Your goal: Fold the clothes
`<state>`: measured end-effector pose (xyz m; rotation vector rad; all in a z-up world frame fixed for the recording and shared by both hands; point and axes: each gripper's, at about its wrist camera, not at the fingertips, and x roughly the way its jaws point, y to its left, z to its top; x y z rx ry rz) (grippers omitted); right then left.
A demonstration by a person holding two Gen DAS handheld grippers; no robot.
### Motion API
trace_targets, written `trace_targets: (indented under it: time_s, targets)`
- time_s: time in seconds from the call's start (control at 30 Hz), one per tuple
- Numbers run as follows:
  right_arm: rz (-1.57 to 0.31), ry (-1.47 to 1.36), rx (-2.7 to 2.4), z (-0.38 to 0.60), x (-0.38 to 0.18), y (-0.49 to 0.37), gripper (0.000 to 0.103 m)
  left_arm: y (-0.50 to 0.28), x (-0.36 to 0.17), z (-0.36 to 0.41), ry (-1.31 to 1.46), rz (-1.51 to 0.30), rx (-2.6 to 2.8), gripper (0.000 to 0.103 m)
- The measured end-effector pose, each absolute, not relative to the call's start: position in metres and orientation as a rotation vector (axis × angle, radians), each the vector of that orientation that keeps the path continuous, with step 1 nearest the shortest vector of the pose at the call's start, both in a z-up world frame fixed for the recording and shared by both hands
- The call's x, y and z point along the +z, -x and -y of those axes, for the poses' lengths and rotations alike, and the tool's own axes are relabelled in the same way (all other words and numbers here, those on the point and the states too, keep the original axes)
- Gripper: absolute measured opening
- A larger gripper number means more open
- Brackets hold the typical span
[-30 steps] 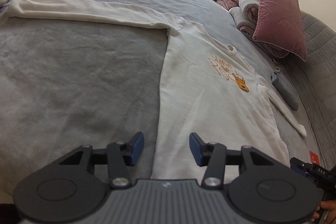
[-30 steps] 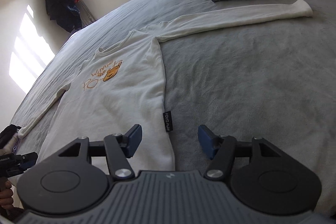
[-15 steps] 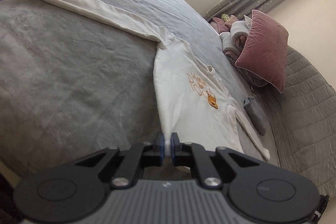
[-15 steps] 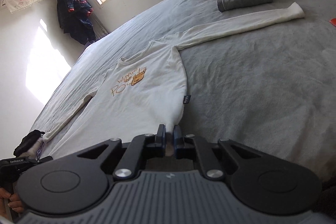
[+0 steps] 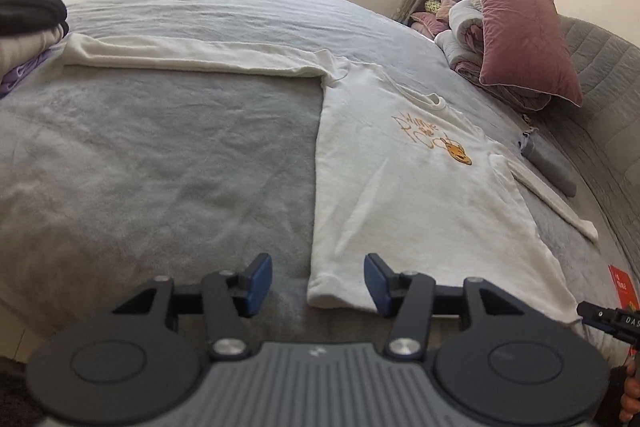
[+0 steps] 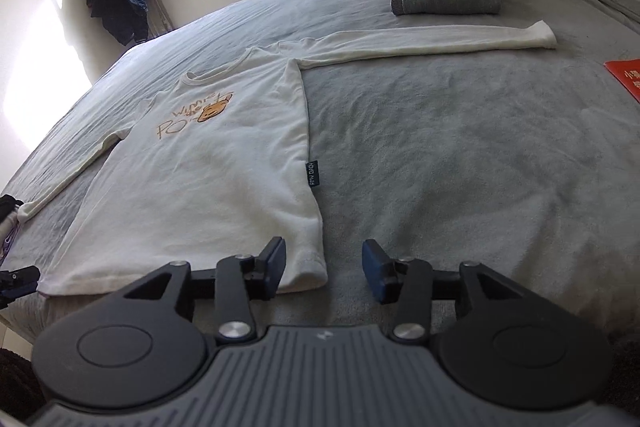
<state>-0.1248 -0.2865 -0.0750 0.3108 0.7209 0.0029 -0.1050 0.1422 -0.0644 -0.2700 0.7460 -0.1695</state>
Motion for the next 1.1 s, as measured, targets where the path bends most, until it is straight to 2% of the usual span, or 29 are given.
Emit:
trace_targets:
  time_s: [0.27, 0.33, 0.43, 0.53, 0.6, 1.07, 1.1]
  targets:
    - [-0.71, -0.24, 0.068, 0.258, -0.084, 0.143, 0.047, 0.127, -0.085, -0.111, 0.077, -0.686, -0.165, 0.057]
    - [-0.696, -0.214, 0.132, 0.243, -0.084, 0.146, 0.046, 0.126, -0.085, -0.107, 0.095, -0.671, -0.162, 0.052]
    - [-0.675, -0.177, 0.236, 0.22, -0.084, 0.147, 0.04, 0.121, -0.084, -0.11, 0.17, -0.663, -0.154, 0.042]
    - [-0.662, -0.122, 0.307, 0.199, -0.084, 0.143, 0.04, 0.116, -0.082, -0.115, 0.267, -0.663, -0.15, 0.03]
    - [-0.655, -0.087, 0.338, 0.189, -0.084, 0.137, 0.04, 0.112, -0.081, -0.115, 0.306, -0.66, -0.155, 0.027]
    - [-0.665, 0.202, 0.442, 0.147, -0.091, 0.102, 0.04, 0.078, -0.08, -0.103, 0.356, -0.672, -0.162, 0.027]
    - [-0.664, 0.227, 0.448, 0.146, -0.093, 0.102, 0.036, 0.078, -0.081, -0.104, 0.356, -0.675, -0.155, 0.027]
